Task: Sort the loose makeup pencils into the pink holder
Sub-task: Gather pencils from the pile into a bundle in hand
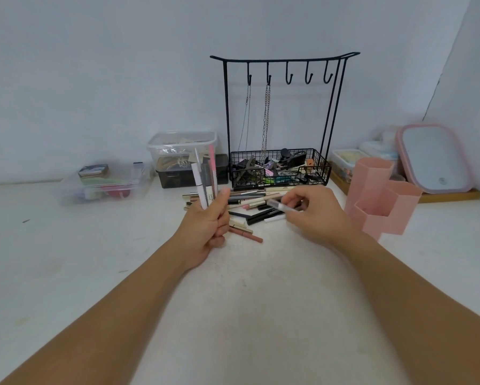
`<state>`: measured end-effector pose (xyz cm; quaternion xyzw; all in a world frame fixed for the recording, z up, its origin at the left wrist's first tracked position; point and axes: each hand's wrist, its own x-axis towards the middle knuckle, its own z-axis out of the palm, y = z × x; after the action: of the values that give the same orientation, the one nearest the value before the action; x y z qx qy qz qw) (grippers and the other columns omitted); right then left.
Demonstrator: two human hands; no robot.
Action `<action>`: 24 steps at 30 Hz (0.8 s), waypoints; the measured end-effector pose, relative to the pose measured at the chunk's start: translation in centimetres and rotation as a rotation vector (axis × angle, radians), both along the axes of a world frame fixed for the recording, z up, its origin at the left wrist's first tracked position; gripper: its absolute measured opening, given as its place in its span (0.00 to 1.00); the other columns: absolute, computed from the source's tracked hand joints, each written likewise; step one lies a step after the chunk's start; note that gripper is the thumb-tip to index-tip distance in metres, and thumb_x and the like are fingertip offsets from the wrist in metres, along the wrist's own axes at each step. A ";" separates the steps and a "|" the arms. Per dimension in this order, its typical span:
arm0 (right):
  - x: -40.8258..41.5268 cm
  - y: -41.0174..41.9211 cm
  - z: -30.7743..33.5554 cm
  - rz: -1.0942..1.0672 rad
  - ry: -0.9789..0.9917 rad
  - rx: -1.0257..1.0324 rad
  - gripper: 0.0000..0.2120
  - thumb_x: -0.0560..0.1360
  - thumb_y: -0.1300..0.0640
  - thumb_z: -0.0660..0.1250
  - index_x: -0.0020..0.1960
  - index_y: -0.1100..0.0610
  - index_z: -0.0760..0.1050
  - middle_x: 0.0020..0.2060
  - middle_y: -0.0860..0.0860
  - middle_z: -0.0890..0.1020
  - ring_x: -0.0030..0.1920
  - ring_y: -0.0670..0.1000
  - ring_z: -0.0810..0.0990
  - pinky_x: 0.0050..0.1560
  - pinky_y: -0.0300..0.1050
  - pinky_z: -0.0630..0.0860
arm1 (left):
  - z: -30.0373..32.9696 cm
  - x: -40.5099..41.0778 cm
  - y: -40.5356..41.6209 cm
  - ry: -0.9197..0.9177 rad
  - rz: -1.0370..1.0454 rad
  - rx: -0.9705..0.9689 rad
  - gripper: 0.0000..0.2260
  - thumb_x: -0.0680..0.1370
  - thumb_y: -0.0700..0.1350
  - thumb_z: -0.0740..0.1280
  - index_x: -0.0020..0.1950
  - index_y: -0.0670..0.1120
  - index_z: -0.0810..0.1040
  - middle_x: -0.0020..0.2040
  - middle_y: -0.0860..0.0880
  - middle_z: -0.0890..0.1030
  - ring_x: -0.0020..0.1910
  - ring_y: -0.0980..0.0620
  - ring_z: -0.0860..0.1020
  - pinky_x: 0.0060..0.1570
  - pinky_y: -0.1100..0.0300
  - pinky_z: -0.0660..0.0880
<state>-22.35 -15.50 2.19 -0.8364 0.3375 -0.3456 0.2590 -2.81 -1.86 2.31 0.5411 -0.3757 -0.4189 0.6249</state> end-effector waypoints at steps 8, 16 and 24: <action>3.0 3.1 1.7 0.282 -0.710 0.768 0.09 0.77 0.72 0.65 0.51 0.61 0.80 0.35 0.54 0.81 0.33 0.47 0.78 0.35 0.38 0.79 | -0.4 -0.3 -0.2 -0.033 -0.046 0.020 0.15 0.69 0.57 0.76 0.31 0.52 0.74 0.27 0.53 0.60 0.24 0.56 0.56 0.24 0.64 0.53; 4.9 5.0 0.6 0.420 -0.621 0.822 0.10 0.76 0.70 0.68 0.57 0.65 0.78 0.44 0.61 0.85 0.41 0.55 0.83 0.42 0.44 0.80 | -0.5 -1.1 -0.1 -0.206 -0.129 -0.036 0.09 0.72 0.36 0.78 0.49 0.37 0.83 0.43 0.38 0.84 0.45 0.38 0.86 0.38 0.58 0.82; 2.7 2.7 0.4 0.067 -0.313 0.237 0.05 0.76 0.60 0.72 0.51 0.53 0.84 0.42 0.48 0.85 0.37 0.37 0.79 0.38 0.31 0.73 | -0.4 -0.7 -0.3 -0.158 -0.041 0.039 0.13 0.79 0.53 0.70 0.46 0.44 0.77 0.28 0.45 0.74 0.30 0.49 0.79 0.26 0.57 0.76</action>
<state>-19.67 -12.81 2.61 -0.7470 0.3035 -0.4203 0.4162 -3.47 -2.14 1.87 0.5766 -0.4267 -0.3949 0.5741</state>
